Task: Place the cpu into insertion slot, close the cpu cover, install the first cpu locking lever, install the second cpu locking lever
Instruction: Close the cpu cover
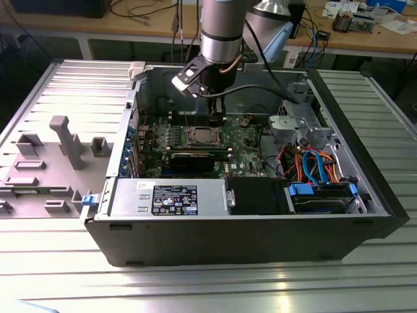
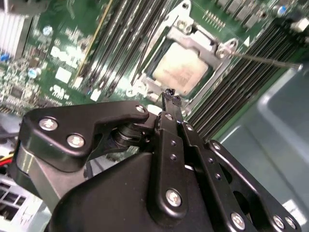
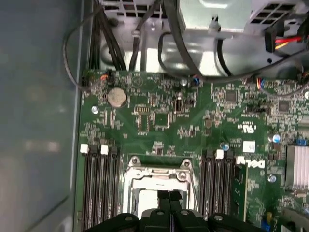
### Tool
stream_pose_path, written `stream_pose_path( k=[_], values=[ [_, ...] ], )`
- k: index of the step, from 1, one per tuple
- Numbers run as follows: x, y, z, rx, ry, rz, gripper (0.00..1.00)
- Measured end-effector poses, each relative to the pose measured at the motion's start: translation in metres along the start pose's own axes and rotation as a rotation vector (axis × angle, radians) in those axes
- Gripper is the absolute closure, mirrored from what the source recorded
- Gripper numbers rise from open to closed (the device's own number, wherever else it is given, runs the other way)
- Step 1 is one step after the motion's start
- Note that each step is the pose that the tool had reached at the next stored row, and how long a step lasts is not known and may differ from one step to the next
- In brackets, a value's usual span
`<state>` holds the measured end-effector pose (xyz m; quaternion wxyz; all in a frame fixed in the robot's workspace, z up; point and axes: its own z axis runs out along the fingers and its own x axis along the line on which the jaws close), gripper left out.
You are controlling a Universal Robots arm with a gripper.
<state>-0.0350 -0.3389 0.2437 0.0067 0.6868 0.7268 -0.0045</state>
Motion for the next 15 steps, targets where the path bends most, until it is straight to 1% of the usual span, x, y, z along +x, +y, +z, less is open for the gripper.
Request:
stream_pose_path(
  k=[1,4,5,7,8,9,11,15],
  values=[
    [0.0003,-0.0047,0.0016,0.0000,0.0000,0.000,0.89],
    [0.0009,-0.0151,0.0050,-0.0001,0.0000,0.000,0.89],
    [0.0013,-0.0214,0.0075,-0.0001,0.0000,0.000,0.89],
    [0.0017,-0.0263,0.0105,-0.0001,0.0000,0.000,0.89],
    [0.0019,-0.0295,0.0134,-0.0001,0.0001,0.000,0.89],
    [0.0020,-0.0313,0.0167,-0.0001,0.0000,0.000,0.89],
    [0.0022,-0.0321,0.0222,-0.0001,0.0001,0.000,0.89],
    [0.0024,-0.0341,0.0281,0.0000,0.0000,0.000,0.89]
  ],
)
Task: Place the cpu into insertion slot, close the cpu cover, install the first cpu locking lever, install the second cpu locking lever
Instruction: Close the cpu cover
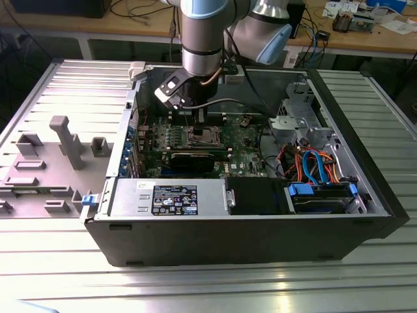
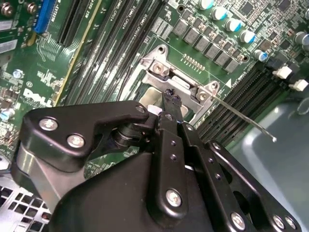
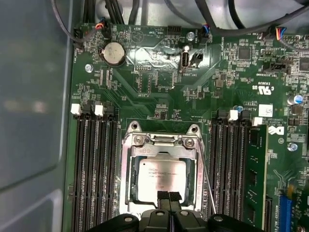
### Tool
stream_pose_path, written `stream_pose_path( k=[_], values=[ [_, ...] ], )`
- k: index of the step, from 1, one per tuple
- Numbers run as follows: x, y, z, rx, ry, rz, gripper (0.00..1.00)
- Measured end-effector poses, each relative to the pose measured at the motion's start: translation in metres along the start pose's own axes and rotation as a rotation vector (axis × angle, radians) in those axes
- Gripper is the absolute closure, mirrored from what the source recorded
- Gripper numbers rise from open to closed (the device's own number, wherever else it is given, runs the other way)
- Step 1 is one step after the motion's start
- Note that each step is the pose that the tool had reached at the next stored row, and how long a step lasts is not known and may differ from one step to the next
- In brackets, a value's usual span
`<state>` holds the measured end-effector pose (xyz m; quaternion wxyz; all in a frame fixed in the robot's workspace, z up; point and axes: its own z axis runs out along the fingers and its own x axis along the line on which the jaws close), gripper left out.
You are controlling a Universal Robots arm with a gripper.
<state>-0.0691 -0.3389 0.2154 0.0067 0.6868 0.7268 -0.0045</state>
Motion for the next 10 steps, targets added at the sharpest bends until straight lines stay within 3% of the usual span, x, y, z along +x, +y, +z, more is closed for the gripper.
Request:
stream_pose_path(
  k=[6,10],
  values=[
    [0.0002,-0.0009,0.0097,0.0003,-0.0004,0.000,0.89],
    [0.0003,-0.0007,0.0096,-0.0010,0.0013,0.000,0.89]
  ],
)
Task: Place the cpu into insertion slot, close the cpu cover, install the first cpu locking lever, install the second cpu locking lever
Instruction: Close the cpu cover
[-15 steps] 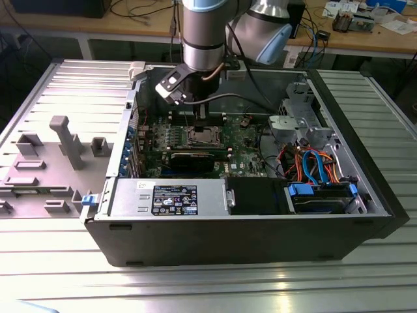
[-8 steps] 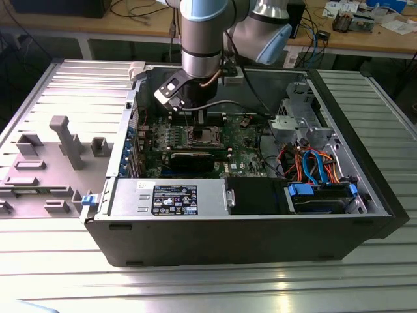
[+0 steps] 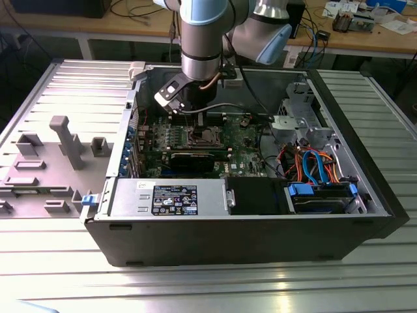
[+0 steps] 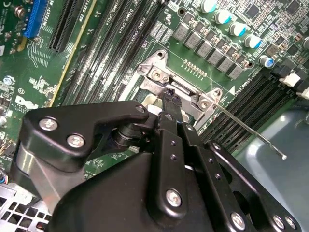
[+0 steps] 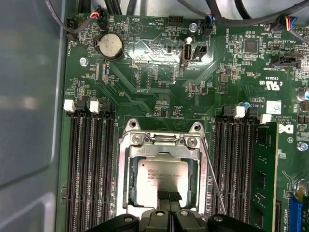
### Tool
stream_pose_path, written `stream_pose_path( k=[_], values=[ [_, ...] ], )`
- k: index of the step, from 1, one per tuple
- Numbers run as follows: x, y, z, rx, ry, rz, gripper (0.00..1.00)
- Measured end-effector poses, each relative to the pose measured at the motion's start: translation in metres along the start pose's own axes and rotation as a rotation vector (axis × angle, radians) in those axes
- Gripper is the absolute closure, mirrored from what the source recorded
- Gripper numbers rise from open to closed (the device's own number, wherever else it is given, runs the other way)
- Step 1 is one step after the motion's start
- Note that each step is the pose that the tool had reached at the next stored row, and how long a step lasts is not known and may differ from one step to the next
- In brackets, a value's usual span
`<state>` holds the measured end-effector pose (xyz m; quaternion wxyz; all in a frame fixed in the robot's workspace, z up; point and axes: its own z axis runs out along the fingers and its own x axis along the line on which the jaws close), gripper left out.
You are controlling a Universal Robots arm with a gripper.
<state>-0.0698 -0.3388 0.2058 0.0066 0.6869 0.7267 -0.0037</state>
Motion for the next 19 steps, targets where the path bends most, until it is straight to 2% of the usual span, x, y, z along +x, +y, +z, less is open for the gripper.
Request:
stream_pose_path(
  k=[2,7,12,19],
  values=[
    [-0.0004,0.0009,-0.0052,0.0011,-0.0014,0.000,0.89],
    [-0.0009,0.0087,-0.0110,0.0031,-0.0010,0.000,0.89],
    [-0.0011,0.0092,-0.0279,0.0032,-0.0005,0.000,0.89],
    [-0.0013,0.0092,-0.0407,0.0031,0.0011,0.000,0.89]
  ],
)
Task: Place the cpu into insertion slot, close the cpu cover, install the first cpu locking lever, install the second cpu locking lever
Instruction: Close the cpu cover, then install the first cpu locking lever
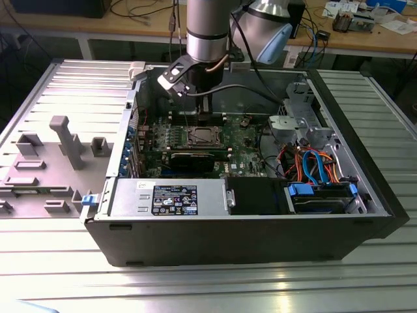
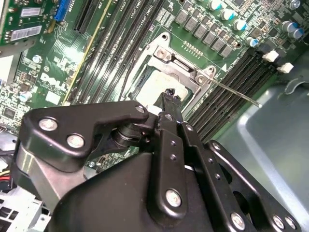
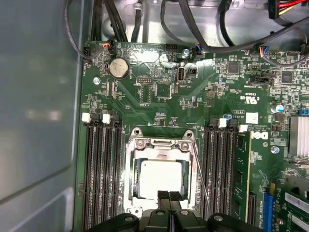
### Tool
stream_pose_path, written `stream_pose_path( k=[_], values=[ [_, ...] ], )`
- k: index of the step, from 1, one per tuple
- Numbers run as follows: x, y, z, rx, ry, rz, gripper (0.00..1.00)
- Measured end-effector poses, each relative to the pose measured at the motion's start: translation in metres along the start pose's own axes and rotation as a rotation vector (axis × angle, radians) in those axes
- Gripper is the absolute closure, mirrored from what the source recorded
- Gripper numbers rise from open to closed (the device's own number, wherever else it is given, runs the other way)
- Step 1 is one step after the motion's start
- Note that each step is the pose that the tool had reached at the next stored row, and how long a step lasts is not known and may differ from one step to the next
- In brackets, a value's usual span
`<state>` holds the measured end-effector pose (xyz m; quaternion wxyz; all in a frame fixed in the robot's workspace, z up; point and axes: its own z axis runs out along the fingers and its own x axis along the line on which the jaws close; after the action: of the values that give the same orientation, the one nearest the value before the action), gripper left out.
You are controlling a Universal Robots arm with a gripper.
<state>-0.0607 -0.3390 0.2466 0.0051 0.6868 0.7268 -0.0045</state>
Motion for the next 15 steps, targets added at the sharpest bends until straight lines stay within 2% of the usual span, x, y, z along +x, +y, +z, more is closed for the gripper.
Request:
stream_pose_path(
  k=[5,15],
  values=[
    [-0.0001,0.0000,-0.0074,-0.0001,0.0023,0.000,0.89],
    [-0.0001,0.0000,-0.0076,-0.0002,0.0023,-0.005,0.89]
  ],
)
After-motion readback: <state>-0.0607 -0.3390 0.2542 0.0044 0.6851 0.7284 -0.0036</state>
